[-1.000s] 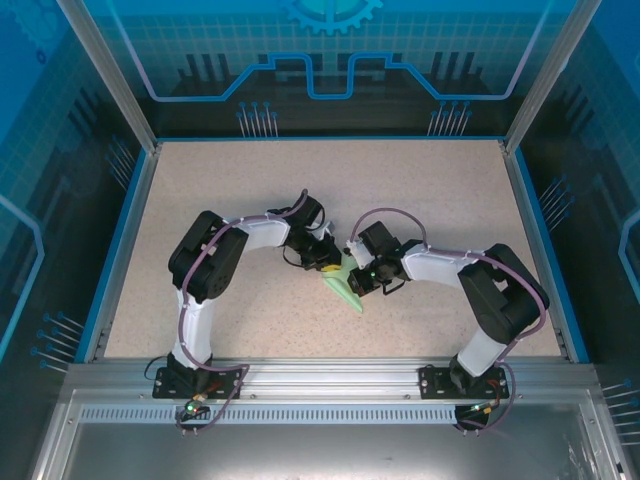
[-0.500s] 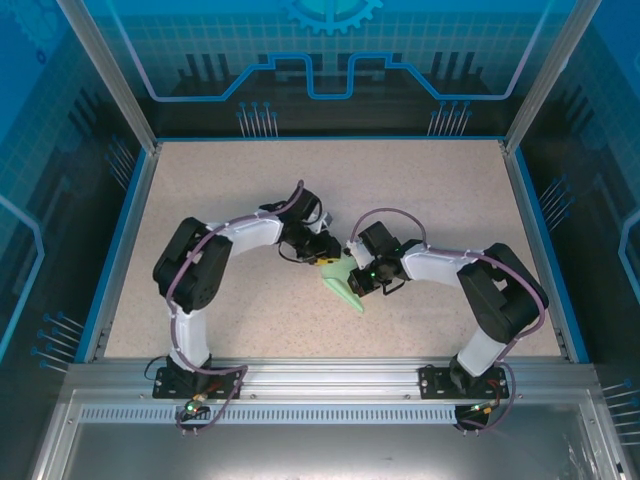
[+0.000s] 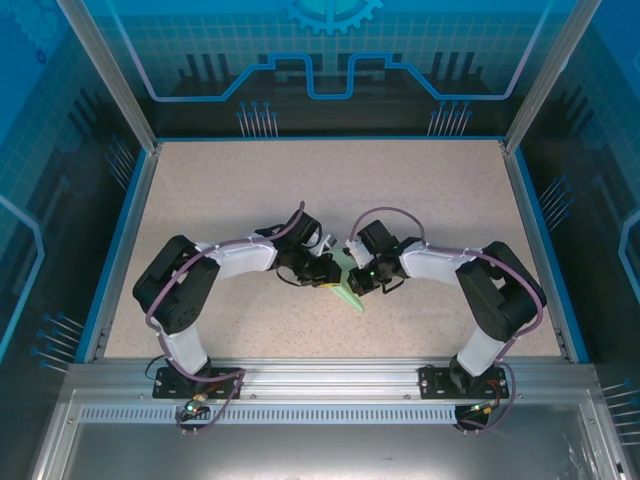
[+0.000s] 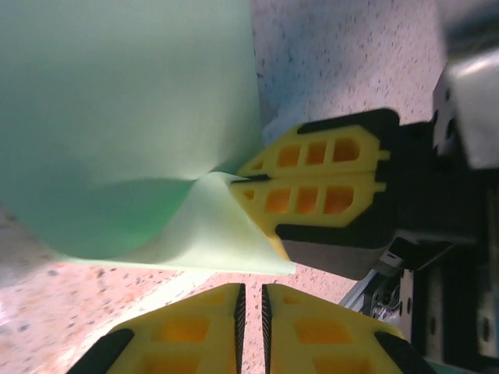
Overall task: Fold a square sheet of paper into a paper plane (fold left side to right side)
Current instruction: Third fold the triangle at the center of the table.
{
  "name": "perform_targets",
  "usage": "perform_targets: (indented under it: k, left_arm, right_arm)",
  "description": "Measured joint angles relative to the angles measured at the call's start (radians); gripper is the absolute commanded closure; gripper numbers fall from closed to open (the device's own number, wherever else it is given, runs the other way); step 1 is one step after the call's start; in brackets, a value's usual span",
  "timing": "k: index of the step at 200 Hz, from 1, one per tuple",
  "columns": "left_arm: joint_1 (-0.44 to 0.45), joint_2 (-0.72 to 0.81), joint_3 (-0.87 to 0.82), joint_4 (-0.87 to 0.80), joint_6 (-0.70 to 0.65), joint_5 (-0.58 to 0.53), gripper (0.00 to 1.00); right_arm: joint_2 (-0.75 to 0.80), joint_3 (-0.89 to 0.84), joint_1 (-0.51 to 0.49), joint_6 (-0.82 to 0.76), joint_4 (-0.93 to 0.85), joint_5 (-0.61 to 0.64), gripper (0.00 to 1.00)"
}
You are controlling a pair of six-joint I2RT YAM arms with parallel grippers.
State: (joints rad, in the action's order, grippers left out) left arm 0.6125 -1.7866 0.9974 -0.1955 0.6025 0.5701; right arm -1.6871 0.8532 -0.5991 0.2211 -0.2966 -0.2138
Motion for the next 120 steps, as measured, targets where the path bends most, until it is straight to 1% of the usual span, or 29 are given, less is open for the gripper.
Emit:
perform_targets:
  k: [47, 120]
  left_arm:
    - [0.002, -0.057, -0.013, 0.067, 0.019, 0.003, 0.86]
    - [0.002, -0.079, -0.035, 0.074, 0.021, -0.016, 0.87]
  right_arm:
    - [-0.002, 0.004, 0.0, 0.0, -0.006, 0.0, 0.99]
    - [-0.002, 0.006, 0.0, 0.0, -0.009, 0.0, 0.99]
